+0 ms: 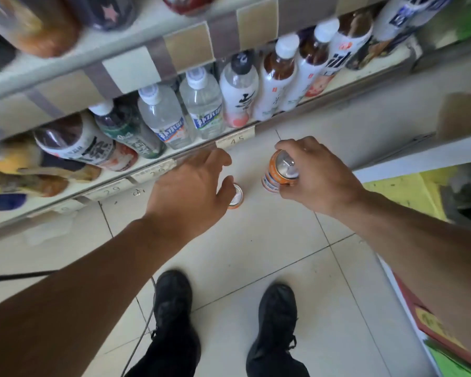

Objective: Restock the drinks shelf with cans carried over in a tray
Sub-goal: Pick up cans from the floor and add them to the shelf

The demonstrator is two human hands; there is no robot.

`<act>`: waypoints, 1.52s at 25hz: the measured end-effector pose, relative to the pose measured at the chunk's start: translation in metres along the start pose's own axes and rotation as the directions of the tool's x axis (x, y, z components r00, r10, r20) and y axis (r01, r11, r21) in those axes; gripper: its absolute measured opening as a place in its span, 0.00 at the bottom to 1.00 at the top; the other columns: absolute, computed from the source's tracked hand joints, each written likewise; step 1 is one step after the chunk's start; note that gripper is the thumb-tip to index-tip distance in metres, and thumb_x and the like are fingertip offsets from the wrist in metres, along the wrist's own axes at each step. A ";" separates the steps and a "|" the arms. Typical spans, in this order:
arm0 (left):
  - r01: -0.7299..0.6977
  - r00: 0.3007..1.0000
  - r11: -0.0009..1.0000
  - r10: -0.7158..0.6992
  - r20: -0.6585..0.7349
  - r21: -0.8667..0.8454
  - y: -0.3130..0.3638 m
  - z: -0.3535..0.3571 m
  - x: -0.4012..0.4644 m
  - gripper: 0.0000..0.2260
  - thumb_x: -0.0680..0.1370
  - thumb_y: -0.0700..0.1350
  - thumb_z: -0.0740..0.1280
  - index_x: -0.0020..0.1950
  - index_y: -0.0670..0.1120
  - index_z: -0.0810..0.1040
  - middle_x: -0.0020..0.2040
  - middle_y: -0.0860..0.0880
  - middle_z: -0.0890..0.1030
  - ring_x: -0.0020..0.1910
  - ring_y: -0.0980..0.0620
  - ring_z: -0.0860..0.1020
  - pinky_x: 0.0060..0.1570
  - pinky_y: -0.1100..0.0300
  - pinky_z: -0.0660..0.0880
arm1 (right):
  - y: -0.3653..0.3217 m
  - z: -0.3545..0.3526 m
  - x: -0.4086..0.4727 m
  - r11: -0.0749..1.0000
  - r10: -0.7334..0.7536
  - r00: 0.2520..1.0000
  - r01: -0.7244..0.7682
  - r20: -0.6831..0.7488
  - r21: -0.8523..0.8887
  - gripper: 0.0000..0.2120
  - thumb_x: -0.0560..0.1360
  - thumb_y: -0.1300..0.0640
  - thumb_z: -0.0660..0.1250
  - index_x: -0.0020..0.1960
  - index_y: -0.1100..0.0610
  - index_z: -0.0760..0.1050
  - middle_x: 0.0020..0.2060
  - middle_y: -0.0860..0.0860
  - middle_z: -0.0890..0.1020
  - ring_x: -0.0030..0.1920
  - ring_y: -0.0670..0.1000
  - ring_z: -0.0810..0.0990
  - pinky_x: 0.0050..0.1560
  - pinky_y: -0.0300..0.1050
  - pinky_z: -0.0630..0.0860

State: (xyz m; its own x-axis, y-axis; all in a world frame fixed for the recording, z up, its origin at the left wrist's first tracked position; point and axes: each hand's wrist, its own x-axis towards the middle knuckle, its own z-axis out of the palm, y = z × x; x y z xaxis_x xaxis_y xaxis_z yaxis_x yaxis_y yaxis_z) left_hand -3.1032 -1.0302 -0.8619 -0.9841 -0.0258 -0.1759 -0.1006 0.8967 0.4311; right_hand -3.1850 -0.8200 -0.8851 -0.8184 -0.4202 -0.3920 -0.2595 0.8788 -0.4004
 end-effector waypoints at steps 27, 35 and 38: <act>-0.335 0.888 0.931 0.260 -0.379 -0.145 0.294 -0.566 -0.075 0.21 0.72 0.64 0.59 0.60 0.55 0.73 0.52 0.55 0.78 0.50 0.53 0.78 0.48 0.54 0.76 | -0.270 -0.634 -0.275 0.945 -0.157 0.930 0.239 -0.331 0.222 0.42 0.65 0.52 0.78 0.73 0.44 0.61 0.58 0.45 0.77 0.53 0.44 0.78 0.48 0.39 0.74; -0.403 0.898 0.843 0.289 -0.332 -0.357 0.350 -0.669 -0.100 0.26 0.73 0.58 0.72 0.67 0.56 0.68 0.56 0.64 0.76 0.55 0.68 0.74 0.49 0.71 0.69 | -0.336 -0.725 -0.332 0.890 -0.274 0.866 0.393 -0.419 0.230 0.41 0.68 0.56 0.76 0.75 0.47 0.60 0.58 0.44 0.77 0.50 0.41 0.80 0.49 0.40 0.78; -0.427 0.894 0.795 0.299 -0.335 -0.431 0.365 -0.687 -0.109 0.29 0.71 0.56 0.74 0.69 0.58 0.67 0.57 0.64 0.78 0.56 0.70 0.74 0.48 0.76 0.71 | -0.351 -0.744 -0.345 0.848 -0.334 0.842 0.465 -0.424 0.255 0.41 0.70 0.61 0.76 0.76 0.50 0.59 0.58 0.44 0.75 0.52 0.41 0.80 0.52 0.39 0.78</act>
State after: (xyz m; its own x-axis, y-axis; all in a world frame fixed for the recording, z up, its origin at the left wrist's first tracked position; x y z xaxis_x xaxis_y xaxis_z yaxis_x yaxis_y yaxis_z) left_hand -3.1337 -1.0038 -0.0779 -0.9586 0.0968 0.2678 0.2771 0.5329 0.7995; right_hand -3.1933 -0.8156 0.0066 -0.8196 -0.5517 0.1545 -0.4697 0.4925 -0.7327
